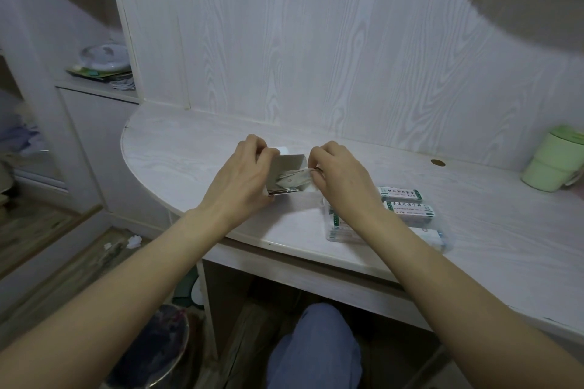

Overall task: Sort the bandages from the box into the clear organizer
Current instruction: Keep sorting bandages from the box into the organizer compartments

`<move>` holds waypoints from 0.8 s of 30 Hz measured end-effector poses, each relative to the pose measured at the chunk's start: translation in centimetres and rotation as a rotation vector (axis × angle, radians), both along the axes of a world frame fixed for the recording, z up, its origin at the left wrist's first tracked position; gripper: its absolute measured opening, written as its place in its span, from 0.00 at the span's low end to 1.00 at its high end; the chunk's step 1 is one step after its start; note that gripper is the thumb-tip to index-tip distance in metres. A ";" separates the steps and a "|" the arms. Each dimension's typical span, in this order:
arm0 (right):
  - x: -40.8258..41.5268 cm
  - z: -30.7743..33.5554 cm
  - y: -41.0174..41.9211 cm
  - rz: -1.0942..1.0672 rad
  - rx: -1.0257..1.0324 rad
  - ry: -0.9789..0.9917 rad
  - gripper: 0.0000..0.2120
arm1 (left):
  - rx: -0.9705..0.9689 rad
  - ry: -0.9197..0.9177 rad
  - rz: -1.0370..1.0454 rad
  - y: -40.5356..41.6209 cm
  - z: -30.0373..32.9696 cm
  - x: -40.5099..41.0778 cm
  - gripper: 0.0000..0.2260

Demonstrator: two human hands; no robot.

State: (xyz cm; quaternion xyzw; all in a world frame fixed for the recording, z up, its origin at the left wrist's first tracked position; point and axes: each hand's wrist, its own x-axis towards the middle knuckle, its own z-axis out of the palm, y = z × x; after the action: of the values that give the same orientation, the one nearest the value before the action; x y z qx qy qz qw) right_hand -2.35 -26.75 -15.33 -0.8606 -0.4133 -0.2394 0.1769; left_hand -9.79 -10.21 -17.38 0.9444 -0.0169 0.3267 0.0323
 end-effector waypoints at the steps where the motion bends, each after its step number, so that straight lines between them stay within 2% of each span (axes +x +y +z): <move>1: 0.1 -0.1 0.0 -0.002 0.007 0.020 0.03 | 0.001 -0.004 0.000 0.0 0.0 0.0 0.29; 8: 0.6 -0.2 0.1 -0.040 -0.027 0.093 0.03 | 0.005 -0.002 0.015 0.1 0.0 0.2 0.29; 14: 0.9 0.5 0.1 -0.032 0.293 0.321 0.02 | 0.079 -0.014 0.135 0.8 -0.3 0.7 0.33; 20: 1.8 1.8 0.0 -0.104 0.668 0.725 0.05 | -0.083 0.276 0.204 1.6 2.3 1.2 0.35; 24: 2.3 2.2 0.3 -0.097 0.780 0.876 0.09 | -0.110 0.396 0.242 2.3 3.4 2.3 0.34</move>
State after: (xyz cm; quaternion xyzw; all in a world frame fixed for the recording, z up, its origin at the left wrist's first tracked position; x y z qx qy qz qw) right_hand -0.09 -26.42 -13.11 -0.7687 -0.1431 -0.0037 0.6234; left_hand -7.48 -7.87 -13.99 0.9820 0.1209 0.1371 0.0469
